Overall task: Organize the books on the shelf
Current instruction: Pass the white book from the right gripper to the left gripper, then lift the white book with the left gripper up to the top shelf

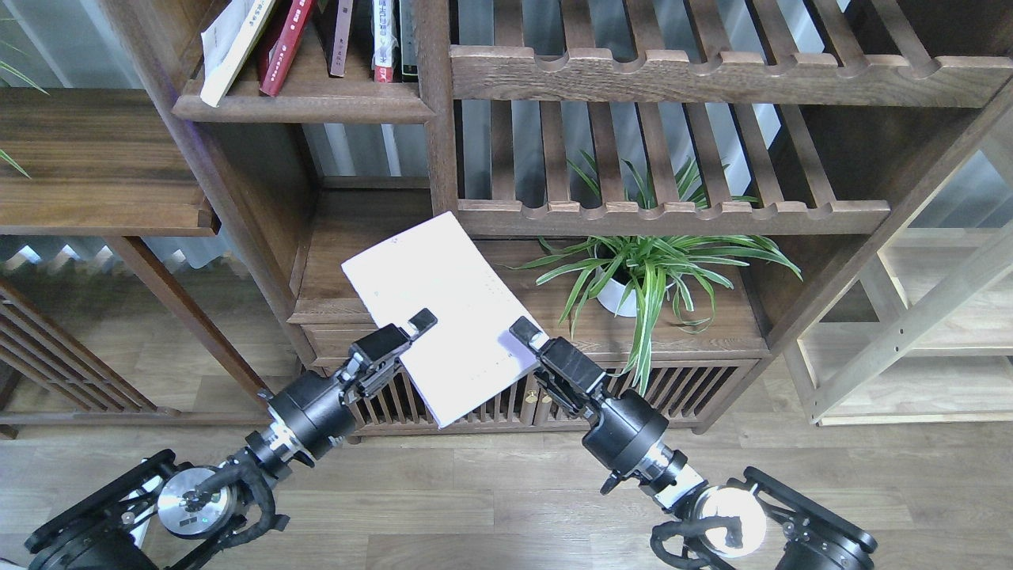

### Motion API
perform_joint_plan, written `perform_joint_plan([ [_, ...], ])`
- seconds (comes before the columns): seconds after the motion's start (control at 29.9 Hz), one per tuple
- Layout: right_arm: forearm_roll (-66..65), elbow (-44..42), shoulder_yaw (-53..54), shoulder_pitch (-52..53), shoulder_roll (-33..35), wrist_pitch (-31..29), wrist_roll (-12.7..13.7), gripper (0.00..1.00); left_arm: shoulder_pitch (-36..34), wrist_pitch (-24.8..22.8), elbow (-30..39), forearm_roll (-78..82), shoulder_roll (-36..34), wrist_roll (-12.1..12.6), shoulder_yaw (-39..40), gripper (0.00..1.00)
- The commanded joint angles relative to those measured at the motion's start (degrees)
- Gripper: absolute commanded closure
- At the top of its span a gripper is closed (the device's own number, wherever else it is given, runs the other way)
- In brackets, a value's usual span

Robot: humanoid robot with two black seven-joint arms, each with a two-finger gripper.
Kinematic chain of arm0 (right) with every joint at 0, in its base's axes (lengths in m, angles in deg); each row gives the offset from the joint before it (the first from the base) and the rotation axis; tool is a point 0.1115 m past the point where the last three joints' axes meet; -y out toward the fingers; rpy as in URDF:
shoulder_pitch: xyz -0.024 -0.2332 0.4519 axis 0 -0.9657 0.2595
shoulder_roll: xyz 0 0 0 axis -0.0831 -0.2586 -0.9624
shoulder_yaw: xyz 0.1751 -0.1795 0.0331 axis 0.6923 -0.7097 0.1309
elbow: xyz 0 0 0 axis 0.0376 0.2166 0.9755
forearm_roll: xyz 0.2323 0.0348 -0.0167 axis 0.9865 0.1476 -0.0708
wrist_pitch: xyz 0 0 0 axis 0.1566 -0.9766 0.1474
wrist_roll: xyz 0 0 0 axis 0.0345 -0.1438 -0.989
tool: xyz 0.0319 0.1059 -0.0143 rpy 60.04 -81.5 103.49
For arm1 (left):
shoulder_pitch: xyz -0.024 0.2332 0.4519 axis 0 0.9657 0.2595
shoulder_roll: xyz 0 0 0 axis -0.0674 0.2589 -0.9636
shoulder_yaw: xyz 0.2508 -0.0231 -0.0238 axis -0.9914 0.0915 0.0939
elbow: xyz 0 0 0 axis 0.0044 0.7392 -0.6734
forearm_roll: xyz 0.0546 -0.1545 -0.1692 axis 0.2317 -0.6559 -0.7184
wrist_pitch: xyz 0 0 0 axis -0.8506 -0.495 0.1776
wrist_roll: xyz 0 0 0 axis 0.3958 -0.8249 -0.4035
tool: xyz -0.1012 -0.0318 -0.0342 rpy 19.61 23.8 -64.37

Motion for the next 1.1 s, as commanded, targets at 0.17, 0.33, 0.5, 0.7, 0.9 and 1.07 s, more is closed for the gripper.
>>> perform_joint_plan([
  [0.17,0.09,0.0,2.87,-0.44,1.08,0.03,-0.19,0.01,0.1,0.0,0.88,-0.11,-3.77,-0.23,2.77,0.98],
  [0.33,0.09,-1.41,4.27,-0.7,1.08,0.03,-0.37,0.01,1.33,0.0,4.13,0.06,-6.93,-0.15,3.91,1.0],
  [0.5,0.18,-3.6,5.51,-0.7,1.08,0.03,-0.46,0.01,4.31,0.0,8.69,0.33,-12.73,-0.14,6.98,1.0],
  [0.7,0.18,-3.96,5.42,-0.62,0.91,0.03,-0.46,0.01,6.52,0.0,13.09,-0.03,-17.48,-0.5,9.1,0.99],
  [0.9,0.27,-5.72,5.42,-0.18,0.56,0.03,-0.46,0.01,6.52,0.0,13.89,0.15,-21.96,-0.15,12.35,1.0],
  [1.07,0.18,-7.03,5.33,0.0,-0.23,0.03,-0.46,0.01,6.69,0.0,13.63,0.32,-24.51,0.03,15.34,1.0],
])
